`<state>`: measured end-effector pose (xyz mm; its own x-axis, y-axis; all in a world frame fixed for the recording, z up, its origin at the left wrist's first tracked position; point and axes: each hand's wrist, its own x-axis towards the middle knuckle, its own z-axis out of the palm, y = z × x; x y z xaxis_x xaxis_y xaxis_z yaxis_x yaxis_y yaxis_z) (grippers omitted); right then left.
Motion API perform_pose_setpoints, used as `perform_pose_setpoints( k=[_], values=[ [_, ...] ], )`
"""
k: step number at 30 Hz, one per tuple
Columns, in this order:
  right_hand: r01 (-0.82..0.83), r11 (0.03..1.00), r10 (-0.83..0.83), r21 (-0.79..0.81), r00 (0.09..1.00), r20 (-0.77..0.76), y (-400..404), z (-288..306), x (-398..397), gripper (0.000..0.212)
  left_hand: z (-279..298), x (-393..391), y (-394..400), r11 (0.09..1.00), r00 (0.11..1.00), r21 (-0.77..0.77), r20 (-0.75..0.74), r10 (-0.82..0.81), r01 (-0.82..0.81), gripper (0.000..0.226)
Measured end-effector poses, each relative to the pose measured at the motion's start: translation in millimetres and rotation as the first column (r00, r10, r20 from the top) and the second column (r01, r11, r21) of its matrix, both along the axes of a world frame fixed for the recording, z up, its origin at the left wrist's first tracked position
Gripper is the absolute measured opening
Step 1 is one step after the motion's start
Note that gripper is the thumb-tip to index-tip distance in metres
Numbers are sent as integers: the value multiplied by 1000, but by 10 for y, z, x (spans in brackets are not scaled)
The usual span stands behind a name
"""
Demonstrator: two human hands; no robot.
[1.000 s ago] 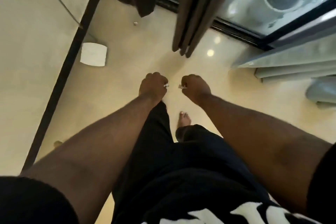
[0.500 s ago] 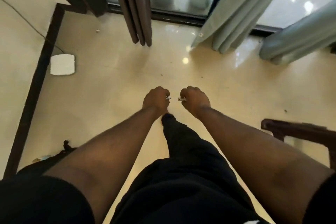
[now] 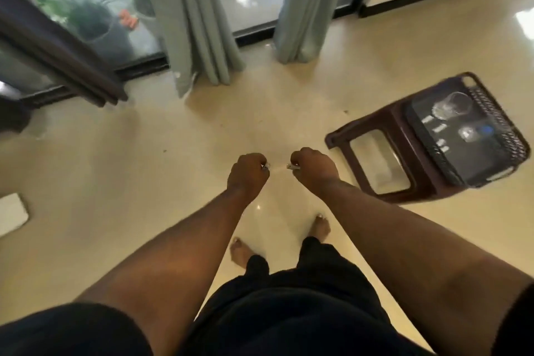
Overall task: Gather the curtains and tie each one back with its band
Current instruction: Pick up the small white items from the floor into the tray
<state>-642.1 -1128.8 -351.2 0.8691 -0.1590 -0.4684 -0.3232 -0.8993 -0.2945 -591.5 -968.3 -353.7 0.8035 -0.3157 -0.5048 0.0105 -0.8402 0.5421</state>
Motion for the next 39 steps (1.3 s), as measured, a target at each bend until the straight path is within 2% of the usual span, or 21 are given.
perform_pose_setpoints(
  k=[7,9,14,17,20,23,27,32,39],
  values=[
    [285,958,-285,27,959,-10,-1804,93,-608,21,25,-210,-2031,978,978,4,6,-210,210,21],
    [398,916,-398,53,917,-18,-2222,60,-780,21,-8,-291,-2526,973,973,-13,11,-229,229,19],
    [659,744,-661,111,750,-22,-3167,-17,-1192,20,-36,-432,-3738,933,934,-41,-8,-357,356,15],
    [808,572,-813,142,582,-36,-3626,-126,-1373,10,-106,-474,-4401,888,888,-34,-22,-459,459,10],
    [926,322,-938,196,340,-63,-3937,-264,-1484,10,-227,-450,-4925,849,848,-37,-32,-529,527,13],
    [971,80,-990,226,104,-96,-4213,-452,-1561,12,-404,-424,-5380,800,797,-28,-68,-600,599,17],
    [968,-100,-986,232,-65,-155,-4461,-709,-1629,19,-684,-415,-5805,726,726,49,-113,-679,686,12],
    [945,-211,-954,250,-144,-262,-4655,-1122,-1603,15,-1139,-399,-6092,686,719,214,-192,-668,695,17],
    [974,-145,-928,176,-72,-366,-4801,-1555,-1478,15,-1570,-424,-6183,591,680,347,-256,-687,728,24]
  ],
)
